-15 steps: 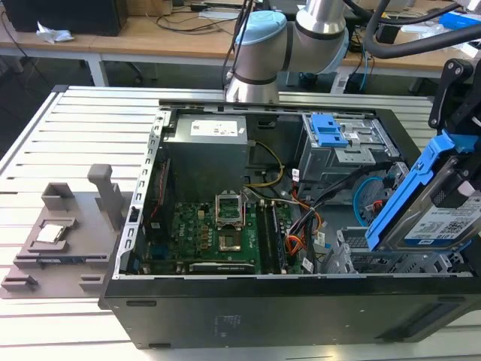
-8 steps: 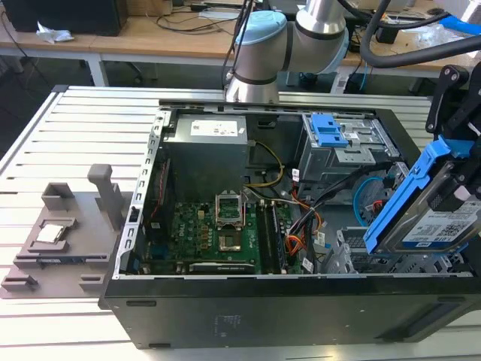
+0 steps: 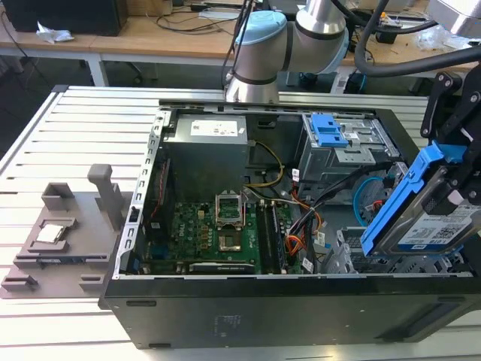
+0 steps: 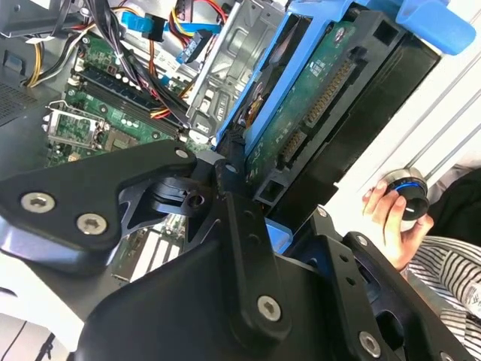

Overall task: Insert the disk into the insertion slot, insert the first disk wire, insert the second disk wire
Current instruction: 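Insert the disk into the insertion slot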

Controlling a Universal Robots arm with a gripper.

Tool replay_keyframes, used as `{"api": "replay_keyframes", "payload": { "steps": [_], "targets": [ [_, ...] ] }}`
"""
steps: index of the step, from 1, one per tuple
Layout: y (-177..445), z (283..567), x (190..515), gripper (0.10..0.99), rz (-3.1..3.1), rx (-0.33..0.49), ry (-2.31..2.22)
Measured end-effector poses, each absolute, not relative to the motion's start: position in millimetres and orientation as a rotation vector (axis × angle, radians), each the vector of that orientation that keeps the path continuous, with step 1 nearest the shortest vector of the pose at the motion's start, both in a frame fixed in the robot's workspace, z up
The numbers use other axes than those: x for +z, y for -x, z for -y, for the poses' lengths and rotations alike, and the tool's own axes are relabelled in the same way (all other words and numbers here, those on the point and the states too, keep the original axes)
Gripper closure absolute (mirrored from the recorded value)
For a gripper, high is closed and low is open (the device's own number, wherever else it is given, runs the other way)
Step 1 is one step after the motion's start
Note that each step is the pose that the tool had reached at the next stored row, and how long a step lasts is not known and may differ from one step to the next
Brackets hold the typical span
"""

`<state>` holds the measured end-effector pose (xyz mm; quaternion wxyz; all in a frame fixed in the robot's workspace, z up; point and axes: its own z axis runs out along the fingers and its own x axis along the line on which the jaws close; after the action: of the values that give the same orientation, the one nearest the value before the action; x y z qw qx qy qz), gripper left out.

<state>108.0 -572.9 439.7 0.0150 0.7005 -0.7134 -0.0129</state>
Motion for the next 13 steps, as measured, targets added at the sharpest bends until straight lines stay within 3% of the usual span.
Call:
{"api": "replay_keyframes", "payload": {
  "steps": [13],
  "targets": [
    [-101,552,433,0.722,2.220,-0.040,-2.180]
  ]
}}
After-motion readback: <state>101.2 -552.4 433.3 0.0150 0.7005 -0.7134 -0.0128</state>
